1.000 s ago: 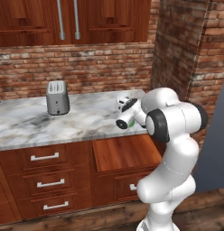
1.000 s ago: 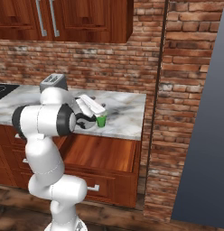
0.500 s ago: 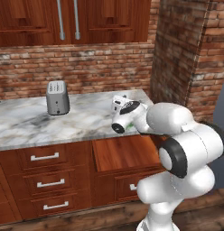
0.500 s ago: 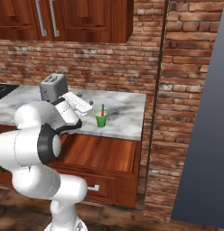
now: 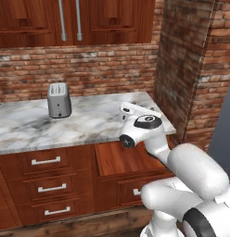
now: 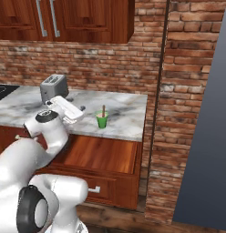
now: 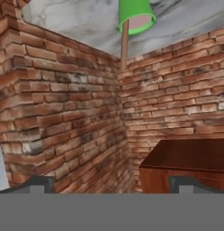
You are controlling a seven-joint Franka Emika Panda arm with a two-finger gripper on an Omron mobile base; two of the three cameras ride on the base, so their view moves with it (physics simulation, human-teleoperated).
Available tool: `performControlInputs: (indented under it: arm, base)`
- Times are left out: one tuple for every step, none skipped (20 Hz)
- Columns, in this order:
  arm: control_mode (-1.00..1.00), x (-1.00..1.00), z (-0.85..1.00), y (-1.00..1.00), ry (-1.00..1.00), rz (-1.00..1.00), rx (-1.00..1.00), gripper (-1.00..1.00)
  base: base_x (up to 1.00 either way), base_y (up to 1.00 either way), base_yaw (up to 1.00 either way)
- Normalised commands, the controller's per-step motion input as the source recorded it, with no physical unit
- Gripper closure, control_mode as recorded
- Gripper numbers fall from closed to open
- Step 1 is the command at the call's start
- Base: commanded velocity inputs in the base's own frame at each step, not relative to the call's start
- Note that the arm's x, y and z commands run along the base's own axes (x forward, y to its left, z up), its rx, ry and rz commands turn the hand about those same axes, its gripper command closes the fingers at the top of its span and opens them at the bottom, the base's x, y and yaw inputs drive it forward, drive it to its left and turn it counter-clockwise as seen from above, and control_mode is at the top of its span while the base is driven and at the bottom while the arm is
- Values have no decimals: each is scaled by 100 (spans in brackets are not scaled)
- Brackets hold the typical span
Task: Pick up the straw from the left drawer and put it inside the smoothie cup.
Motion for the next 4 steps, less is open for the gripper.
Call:
performControlInputs:
  arm:
    - [-100,-100,39,0,0,-5,0,-100]
    - [-100,-100,41,0,0,-3,0,-100]
    - [-100,-96,46,7,0,-2,0,-100]
    - [-100,-91,52,21,0,0,0,-100]
  base:
    - [0,0,0]
    - [0,0,0]
    - [0,0,0]
    - [0,0,0]
